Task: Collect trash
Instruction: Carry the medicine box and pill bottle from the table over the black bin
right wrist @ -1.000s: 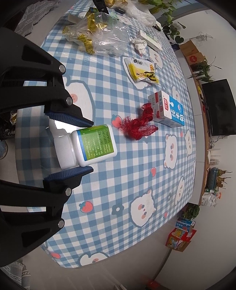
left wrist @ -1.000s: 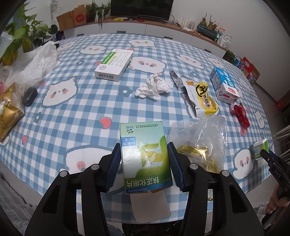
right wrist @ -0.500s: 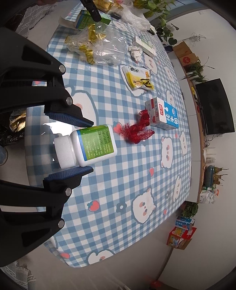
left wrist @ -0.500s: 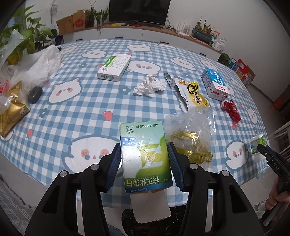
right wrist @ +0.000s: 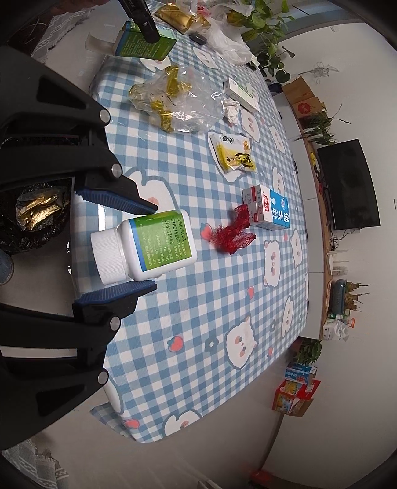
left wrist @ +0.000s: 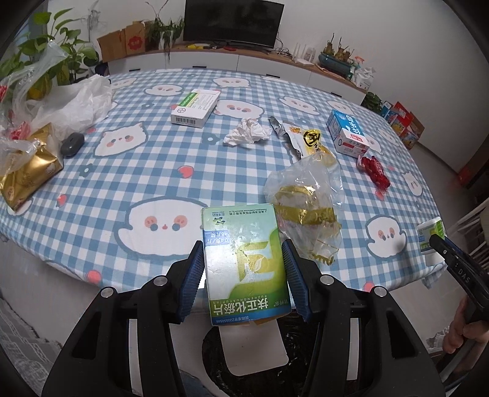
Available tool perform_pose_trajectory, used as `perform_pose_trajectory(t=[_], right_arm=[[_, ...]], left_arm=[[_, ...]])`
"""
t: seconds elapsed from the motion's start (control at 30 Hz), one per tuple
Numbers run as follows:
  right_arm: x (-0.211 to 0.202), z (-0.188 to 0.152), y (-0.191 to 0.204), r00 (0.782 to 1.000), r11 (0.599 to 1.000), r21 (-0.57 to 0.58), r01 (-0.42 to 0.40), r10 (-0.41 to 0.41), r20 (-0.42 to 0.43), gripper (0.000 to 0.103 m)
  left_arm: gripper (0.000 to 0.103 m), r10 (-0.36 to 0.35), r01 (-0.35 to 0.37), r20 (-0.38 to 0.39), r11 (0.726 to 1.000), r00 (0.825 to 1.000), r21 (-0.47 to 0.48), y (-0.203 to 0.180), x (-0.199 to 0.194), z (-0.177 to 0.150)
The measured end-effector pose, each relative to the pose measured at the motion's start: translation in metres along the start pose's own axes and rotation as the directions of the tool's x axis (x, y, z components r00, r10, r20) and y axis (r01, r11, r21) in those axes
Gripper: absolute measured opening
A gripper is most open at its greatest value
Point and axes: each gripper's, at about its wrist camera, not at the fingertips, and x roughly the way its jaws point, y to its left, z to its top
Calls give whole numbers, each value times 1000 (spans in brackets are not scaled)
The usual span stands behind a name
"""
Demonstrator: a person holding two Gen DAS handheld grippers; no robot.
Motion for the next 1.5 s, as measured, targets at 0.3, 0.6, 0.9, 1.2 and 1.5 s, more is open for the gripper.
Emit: perform_pose_trajectory(t=[0.3,0.6,0.9,1.2,1.5], right_arm=[[-14,-18,12,1000,1000,-14,-17,17,-1,42],[-33,-43,14,999,999,-5,-38,38,6,42],[-45,-63,20,999,999,-17,-43,43,7,42],[-52,-85,27,999,999,-30,-37,37,-3,42],[-48,-113,46,999,996,-91,-14,10,-43,42]], left_arm=[[50,-4,4,9,1000,1000,-1,1,-18,-27],[50,-12,12,11,1000,1000,11,-9,-29,-53],[50,-20,20,-8,1000,1000,15,-14,-35,-83],[50,-20,21,-40,1000,999,18,-24,-31,-112],[50,-30,33,-81,998,996,45,-50,-21,-140]])
